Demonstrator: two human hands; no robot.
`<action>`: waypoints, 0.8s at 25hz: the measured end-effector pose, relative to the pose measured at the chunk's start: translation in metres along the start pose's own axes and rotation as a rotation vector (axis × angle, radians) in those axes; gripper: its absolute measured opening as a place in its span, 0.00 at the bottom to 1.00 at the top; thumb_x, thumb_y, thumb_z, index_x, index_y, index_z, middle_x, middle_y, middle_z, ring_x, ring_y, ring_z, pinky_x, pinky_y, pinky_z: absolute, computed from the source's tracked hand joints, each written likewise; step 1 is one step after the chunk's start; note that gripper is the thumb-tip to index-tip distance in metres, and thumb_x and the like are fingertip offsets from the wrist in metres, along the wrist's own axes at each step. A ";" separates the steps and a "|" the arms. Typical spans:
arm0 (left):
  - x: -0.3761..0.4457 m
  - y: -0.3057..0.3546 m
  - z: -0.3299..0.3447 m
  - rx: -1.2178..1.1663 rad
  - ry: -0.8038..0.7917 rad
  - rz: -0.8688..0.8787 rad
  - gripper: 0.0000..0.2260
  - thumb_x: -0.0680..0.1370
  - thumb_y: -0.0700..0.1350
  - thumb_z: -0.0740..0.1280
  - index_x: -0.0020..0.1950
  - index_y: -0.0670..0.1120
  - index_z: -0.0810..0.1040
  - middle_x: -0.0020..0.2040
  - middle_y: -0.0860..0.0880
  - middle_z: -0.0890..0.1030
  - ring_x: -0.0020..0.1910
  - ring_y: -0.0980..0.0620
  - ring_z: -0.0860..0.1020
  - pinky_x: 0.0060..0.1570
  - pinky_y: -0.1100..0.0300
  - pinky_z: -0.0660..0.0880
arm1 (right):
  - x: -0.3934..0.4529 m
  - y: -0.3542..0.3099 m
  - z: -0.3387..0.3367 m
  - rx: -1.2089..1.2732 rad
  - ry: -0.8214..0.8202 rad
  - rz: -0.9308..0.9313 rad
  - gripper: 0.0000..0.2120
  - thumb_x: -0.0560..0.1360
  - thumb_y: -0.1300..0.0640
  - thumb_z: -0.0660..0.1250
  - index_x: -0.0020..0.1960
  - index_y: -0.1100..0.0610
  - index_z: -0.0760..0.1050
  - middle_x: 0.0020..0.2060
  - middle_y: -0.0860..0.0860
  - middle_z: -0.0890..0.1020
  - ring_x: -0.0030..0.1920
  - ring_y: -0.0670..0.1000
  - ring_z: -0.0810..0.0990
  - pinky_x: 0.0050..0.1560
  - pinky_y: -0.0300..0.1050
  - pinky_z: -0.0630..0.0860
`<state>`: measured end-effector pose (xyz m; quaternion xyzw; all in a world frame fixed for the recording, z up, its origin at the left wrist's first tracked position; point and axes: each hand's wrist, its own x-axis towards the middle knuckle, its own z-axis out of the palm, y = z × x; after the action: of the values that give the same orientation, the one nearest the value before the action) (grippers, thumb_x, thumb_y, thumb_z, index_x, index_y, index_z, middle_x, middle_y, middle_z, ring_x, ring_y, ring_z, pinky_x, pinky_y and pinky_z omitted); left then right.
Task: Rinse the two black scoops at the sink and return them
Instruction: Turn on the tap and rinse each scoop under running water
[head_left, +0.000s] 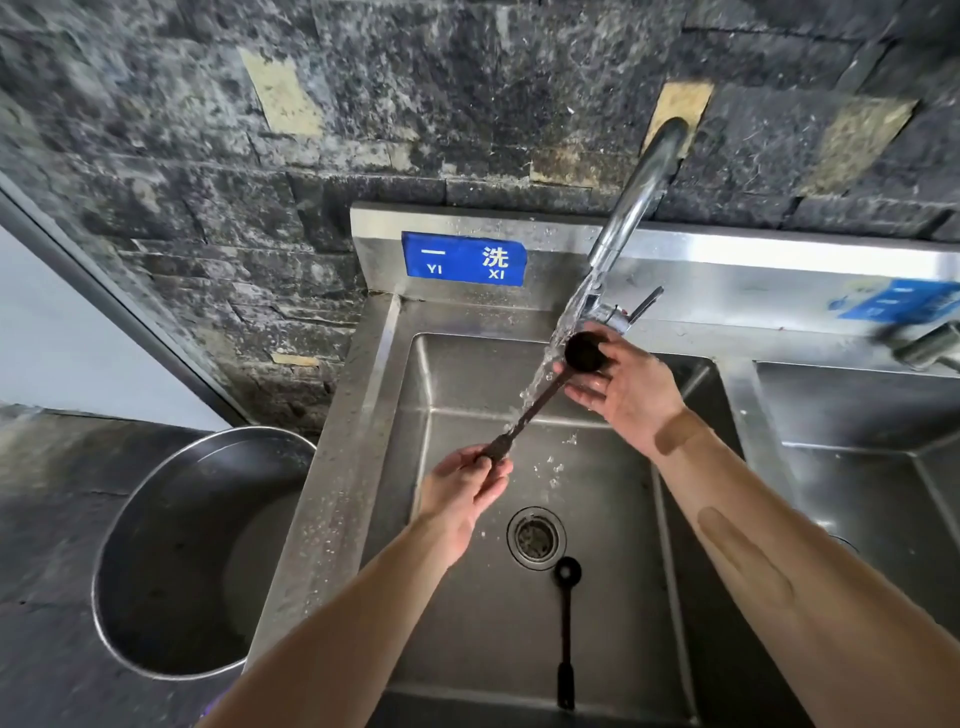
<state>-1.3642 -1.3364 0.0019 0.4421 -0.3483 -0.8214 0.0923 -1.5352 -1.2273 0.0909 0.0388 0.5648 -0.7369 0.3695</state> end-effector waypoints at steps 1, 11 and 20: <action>0.001 0.002 0.008 -0.003 -0.007 0.003 0.09 0.80 0.32 0.61 0.57 0.35 0.77 0.46 0.39 0.83 0.44 0.47 0.83 0.54 0.55 0.80 | -0.001 -0.007 -0.003 0.004 0.003 -0.012 0.19 0.82 0.60 0.54 0.71 0.56 0.71 0.64 0.62 0.77 0.59 0.61 0.79 0.66 0.58 0.73; -0.002 0.018 0.013 0.036 -0.063 0.051 0.09 0.79 0.32 0.61 0.52 0.38 0.81 0.43 0.41 0.85 0.45 0.46 0.83 0.48 0.58 0.80 | -0.001 -0.010 -0.014 0.037 -0.001 -0.059 0.18 0.82 0.60 0.55 0.71 0.55 0.71 0.62 0.59 0.79 0.58 0.60 0.81 0.61 0.55 0.75; -0.032 -0.012 -0.082 0.041 0.008 0.003 0.08 0.78 0.34 0.64 0.56 0.36 0.79 0.50 0.37 0.85 0.48 0.45 0.85 0.46 0.59 0.82 | 0.005 0.074 -0.001 -0.037 -0.029 0.142 0.15 0.80 0.61 0.59 0.64 0.55 0.77 0.55 0.57 0.81 0.49 0.57 0.81 0.45 0.49 0.77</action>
<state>-1.2786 -1.3525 -0.0149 0.4467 -0.3655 -0.8121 0.0857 -1.4952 -1.2357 0.0289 0.0613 0.5687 -0.6988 0.4295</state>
